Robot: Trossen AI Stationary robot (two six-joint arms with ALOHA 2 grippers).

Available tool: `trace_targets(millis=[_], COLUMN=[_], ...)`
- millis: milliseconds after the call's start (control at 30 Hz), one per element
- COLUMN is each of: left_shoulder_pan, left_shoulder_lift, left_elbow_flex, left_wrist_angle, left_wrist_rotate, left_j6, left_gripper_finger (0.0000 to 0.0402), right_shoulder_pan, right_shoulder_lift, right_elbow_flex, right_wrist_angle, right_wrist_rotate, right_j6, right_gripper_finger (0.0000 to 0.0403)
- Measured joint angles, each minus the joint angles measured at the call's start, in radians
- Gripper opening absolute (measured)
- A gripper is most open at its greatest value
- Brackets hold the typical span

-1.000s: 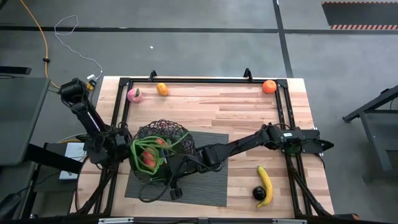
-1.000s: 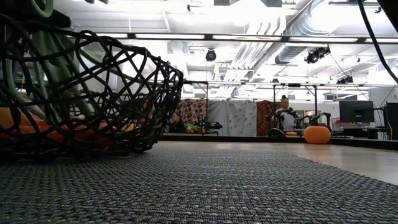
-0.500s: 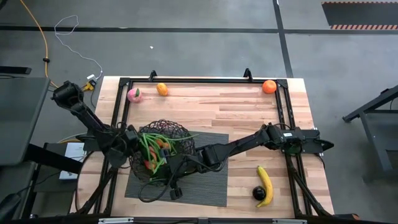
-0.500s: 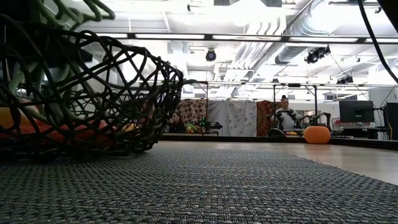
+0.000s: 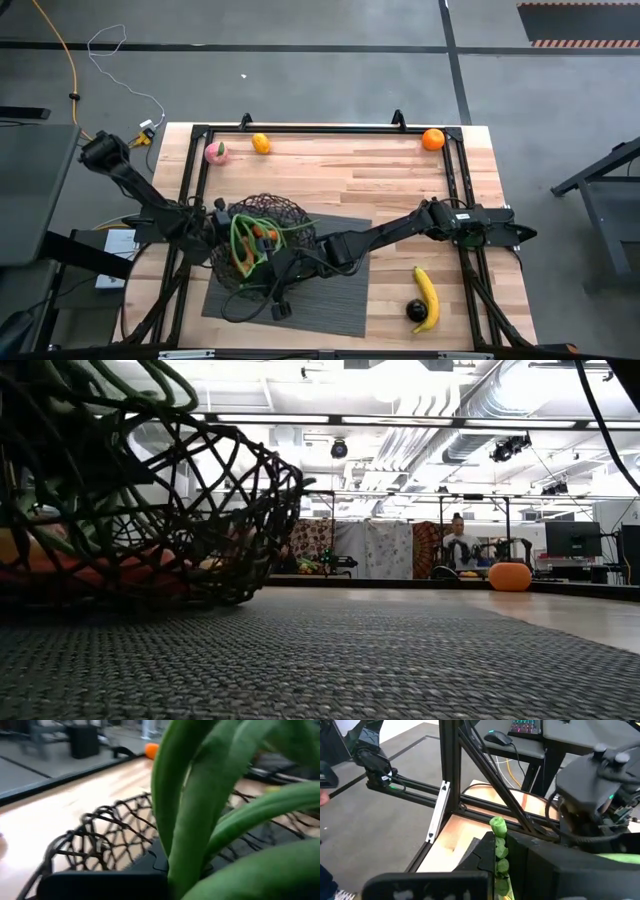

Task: Build produce basket
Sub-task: Put the green string beans into the black wire basket

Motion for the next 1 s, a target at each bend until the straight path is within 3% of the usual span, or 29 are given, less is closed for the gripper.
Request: trace_targets(millis=[133, 300, 433, 533, 1000], left_shoulder_pan=[0.000, 0.025, 0.078, 0.107, 0.155], left_shoulder_lift=[-0.077, -0.133, -0.132, -0.128, -0.129], left_elbow_flex=[0.000, 0.000, 0.000, 0.000, 0.000], left_wrist_angle=[-0.015, -0.115, -0.243, -0.265, -0.261], left_wrist_rotate=[0.071, 0.000, 0.136, 0.170, 0.265], left_j6=[0.110, 0.113, 0.026, -0.010, 0.085], left_gripper_finger=[0.0003, 0.0003, 0.0003, 0.0011, 0.0124], right_shoulder_pan=[0.000, 0.000, 0.000, 0.000, 0.000], right_shoulder_lift=[0.000, 0.000, 0.000, 0.000, 0.000], right_elbow_flex=[0.000, 0.000, 0.000, 0.000, 0.000], right_wrist_angle=[0.000, 0.000, 0.000, 0.000, 0.000], right_wrist_rotate=[0.001, 0.002, 0.002, 0.002, 0.001], right_j6=[0.000, 0.000, 0.000, 0.000, 0.019], right_gripper_finger=[0.0003, 0.0003, 0.0003, 0.0003, 0.0003])
